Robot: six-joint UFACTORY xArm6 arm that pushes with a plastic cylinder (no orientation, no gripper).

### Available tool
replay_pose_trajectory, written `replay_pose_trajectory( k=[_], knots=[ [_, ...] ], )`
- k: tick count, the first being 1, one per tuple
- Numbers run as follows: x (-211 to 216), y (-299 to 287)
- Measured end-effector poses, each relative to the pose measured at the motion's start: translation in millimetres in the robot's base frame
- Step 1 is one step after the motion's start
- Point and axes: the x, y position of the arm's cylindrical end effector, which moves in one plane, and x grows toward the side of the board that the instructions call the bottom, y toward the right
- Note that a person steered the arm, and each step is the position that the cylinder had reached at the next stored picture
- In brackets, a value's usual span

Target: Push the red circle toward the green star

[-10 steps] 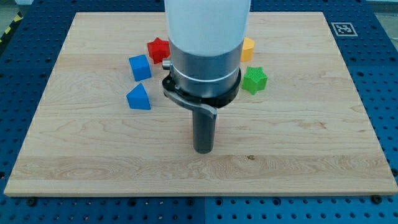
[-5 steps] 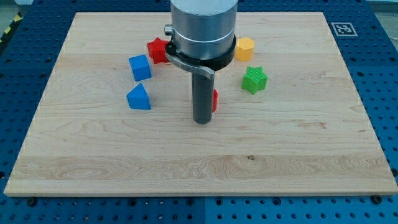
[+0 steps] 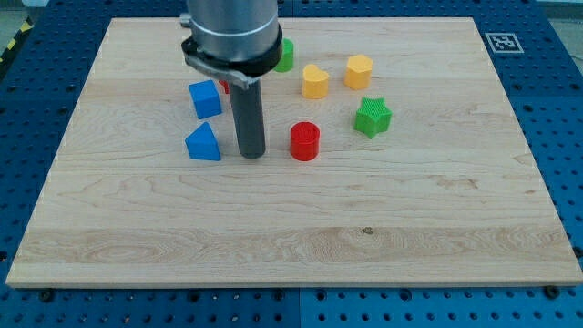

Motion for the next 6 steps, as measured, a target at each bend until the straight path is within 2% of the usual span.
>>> replay_pose_trajectory(
  k=[1, 4, 6],
  knots=[
    [-7, 8],
    [-7, 81],
    [22, 63]
  ],
)
